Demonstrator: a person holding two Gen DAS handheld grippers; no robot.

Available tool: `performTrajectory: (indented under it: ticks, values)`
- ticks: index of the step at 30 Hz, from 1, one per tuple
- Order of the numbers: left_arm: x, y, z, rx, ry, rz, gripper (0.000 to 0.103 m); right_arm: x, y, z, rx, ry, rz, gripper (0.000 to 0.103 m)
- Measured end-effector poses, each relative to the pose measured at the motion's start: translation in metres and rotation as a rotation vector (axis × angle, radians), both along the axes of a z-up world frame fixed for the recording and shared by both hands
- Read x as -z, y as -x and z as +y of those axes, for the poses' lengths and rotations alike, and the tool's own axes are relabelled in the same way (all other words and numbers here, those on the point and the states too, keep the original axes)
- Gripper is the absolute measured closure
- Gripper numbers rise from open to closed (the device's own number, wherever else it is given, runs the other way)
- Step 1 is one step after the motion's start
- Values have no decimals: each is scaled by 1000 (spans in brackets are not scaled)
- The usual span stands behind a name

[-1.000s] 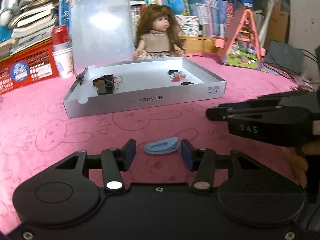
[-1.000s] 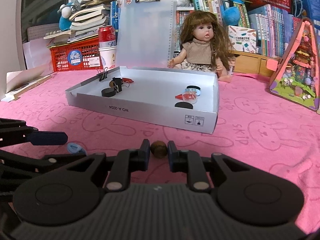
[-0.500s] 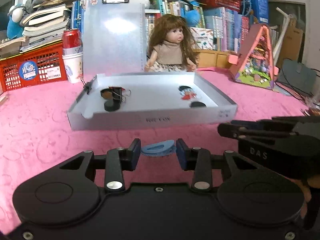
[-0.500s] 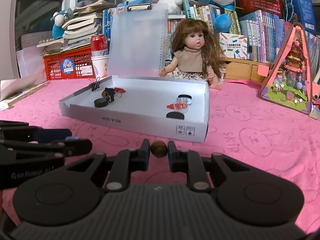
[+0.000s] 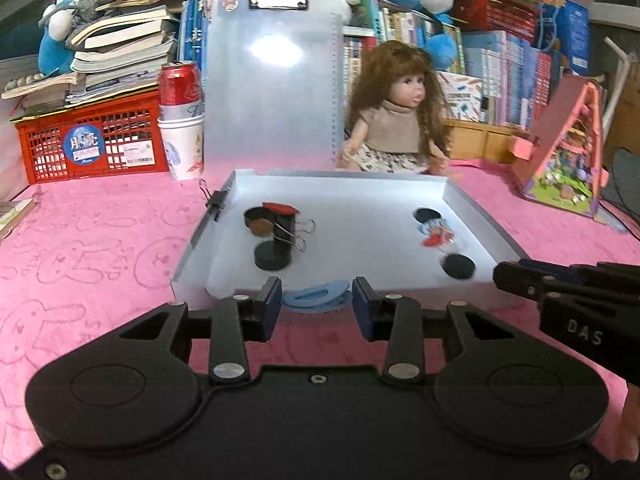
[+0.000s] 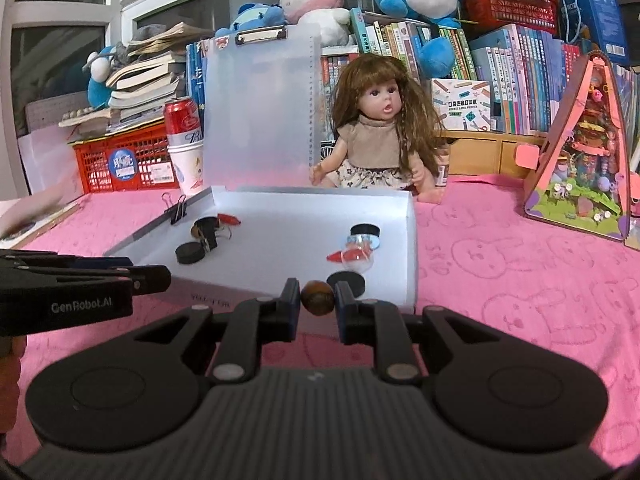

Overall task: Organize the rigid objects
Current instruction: 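Carry the blue comb with the left tool while the right tool carries the brown ball over the box, then lower the blue comb with the left tool while the right tool lowers the ball into the box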

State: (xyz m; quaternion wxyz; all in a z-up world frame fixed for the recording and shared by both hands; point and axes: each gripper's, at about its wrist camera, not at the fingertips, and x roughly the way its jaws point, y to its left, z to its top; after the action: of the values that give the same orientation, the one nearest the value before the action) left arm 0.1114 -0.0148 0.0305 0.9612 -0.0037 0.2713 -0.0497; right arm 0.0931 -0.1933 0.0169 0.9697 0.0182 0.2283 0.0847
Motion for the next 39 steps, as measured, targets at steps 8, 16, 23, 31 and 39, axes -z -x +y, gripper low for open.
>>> performTrajectory:
  ticks: [8,16,23,31,39]
  values:
    - [-3,-23,9,-23,-12,-7,66,-3,-20,1,11,11,2,80]
    - [-1,-38,13,-26,-17,-7,66,-2,-38,1,29,15,14,80]
    - [-3,-57,14,3,-2,-23,66,-2,-57,-2,28,-3,51,80]
    - [-18,-104,13,60,45,-23,66,-14,-105,-14,9,-129,117,80]
    - [-22,-177,9,86,72,49,66,-20,-182,-38,67,-246,229,80]
